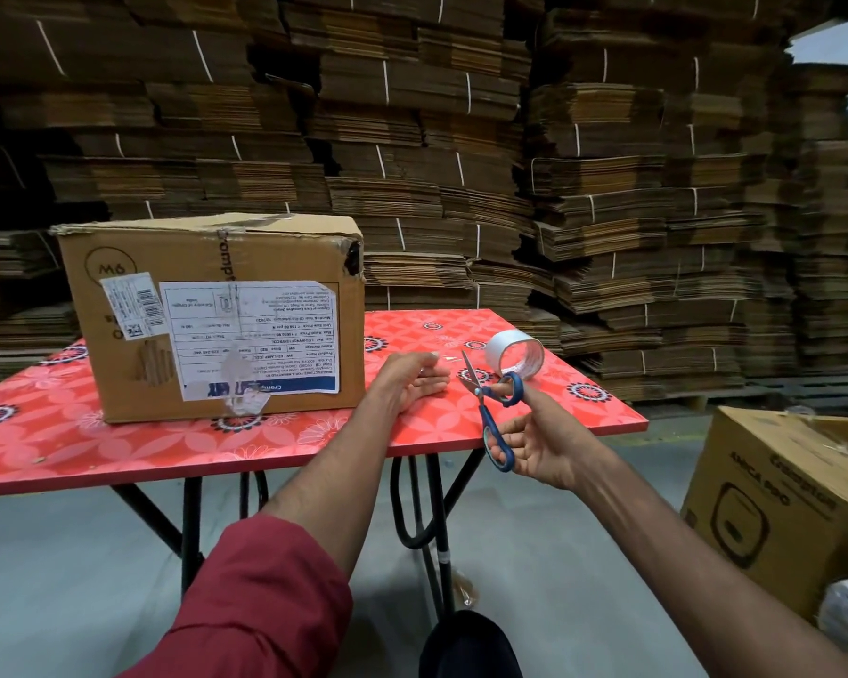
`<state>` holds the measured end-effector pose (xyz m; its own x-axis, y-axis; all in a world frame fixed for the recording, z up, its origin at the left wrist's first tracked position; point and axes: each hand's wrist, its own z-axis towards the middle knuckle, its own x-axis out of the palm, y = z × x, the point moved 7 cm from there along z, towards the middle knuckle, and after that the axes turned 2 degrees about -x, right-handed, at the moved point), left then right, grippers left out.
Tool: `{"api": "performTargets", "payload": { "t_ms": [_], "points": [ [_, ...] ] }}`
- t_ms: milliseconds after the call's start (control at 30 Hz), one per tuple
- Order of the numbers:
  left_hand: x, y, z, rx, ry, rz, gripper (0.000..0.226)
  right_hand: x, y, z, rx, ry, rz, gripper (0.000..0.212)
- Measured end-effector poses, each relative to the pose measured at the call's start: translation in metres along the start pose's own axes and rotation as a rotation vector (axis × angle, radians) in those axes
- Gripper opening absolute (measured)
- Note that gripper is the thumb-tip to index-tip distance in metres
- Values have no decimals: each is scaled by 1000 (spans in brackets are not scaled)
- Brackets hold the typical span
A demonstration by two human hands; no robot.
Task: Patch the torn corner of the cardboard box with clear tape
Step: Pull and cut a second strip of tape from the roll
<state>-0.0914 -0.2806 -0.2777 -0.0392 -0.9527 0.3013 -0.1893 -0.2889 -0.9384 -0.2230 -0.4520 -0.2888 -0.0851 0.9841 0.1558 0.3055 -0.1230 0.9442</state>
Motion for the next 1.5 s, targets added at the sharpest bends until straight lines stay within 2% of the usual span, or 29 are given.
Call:
{"api": "performTargets", "payload": {
  "t_ms": [233,467,600,767,1067,1333,1500],
  "points": [
    [-2,1,3,-16,-3,-13,9,-2,14,12,27,20,-121,75],
    [-1,-1,0,-27,12,-23,10,-2,24,26,22,17,-133,84],
    [0,-1,-1,-35,32,-21,12,-1,27,31,14,17,-132,71],
    [2,-1,-3,-40,53,-15,14,0,29,39,27,10,-117,71],
    [4,-2,-3,-45,66,19,11,2,33,42,23,19,-79,54],
    [3,-2,-4,-46,64,4,13,0,30,50,-20,-16,-7,12],
    [2,-3,-2,-15,55,-10,15,-2,29,55,-13,-42,-42,9]
  ]
}}
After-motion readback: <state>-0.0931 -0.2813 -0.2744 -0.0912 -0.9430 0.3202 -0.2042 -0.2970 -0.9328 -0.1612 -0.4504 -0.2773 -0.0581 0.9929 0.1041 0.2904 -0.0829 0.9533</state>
